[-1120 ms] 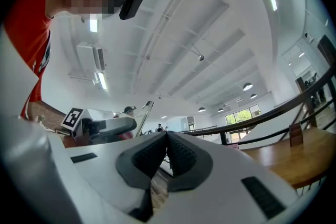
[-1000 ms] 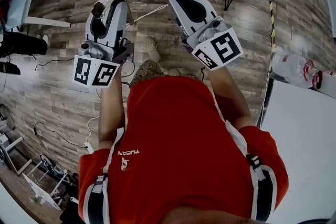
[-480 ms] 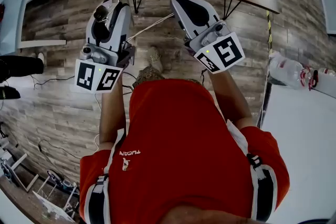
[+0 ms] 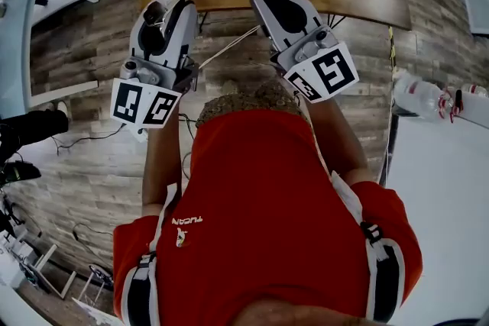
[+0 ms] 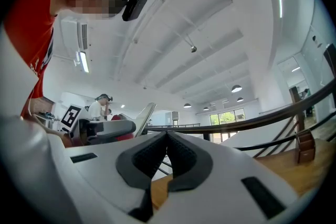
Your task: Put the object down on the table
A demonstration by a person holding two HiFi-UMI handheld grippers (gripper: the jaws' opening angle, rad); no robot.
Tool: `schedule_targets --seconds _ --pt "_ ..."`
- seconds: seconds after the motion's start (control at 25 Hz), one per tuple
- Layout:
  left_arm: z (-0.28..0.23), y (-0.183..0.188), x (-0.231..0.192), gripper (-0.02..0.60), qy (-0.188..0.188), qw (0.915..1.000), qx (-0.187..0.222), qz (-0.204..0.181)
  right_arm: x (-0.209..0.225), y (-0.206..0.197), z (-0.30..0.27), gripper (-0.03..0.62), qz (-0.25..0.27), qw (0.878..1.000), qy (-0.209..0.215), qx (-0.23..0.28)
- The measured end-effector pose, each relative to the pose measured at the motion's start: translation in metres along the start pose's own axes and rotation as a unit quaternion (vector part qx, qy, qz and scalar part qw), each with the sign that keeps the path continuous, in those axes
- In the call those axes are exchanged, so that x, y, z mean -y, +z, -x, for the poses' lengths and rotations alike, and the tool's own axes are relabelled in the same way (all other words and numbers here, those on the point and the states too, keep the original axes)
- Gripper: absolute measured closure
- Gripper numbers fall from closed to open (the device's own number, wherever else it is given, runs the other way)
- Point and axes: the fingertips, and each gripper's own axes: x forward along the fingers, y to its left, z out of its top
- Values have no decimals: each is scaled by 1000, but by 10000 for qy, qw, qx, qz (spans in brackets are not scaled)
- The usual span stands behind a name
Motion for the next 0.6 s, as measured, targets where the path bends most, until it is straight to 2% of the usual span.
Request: schedule_targets --seconds 0.2,0.6 --pt "-40 -1 -41 388 26 9998 -140 110 39 -5 -40 569 21 9999 -82 -90" --pt "-94 -24 -64 388 309 9992 -231 52 97 -20 -65 569 108 9997 175 -97"
